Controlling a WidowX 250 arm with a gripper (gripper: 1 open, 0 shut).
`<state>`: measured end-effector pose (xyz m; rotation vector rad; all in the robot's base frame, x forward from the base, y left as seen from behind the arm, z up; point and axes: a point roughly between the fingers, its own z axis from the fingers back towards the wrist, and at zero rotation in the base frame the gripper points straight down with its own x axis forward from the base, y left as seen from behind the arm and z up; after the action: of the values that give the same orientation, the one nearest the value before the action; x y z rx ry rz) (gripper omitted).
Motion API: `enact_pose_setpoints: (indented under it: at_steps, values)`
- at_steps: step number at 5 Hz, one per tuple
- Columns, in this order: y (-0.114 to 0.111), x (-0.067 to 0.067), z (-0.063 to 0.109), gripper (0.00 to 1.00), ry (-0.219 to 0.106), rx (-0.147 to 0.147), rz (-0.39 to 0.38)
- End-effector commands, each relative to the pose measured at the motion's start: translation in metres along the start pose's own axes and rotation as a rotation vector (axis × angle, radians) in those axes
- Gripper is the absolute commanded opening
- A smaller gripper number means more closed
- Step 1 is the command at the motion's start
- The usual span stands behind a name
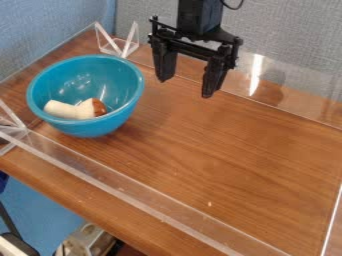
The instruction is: Remove the mushroom from inside the blue bowl and put it on the table
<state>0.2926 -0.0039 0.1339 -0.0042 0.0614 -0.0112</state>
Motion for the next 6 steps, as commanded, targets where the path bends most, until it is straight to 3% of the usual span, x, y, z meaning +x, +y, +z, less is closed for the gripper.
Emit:
enact_pose_setpoints:
  at_steps: [1, 3, 5, 6]
  values:
    - [0.015, -0.004, -0.002, 1.0, 0.001, 0.001, 0.024]
    - [0.055, -0.014, -0.009, 1.0, 0.015, 0.007, 0.087]
    - [0.123, -0.031, -0.028, 1.0, 0.033, 0.025, 0.155]
    - [0.138, -0.034, -0.041, 1.0, 0.045, 0.044, 0.17]
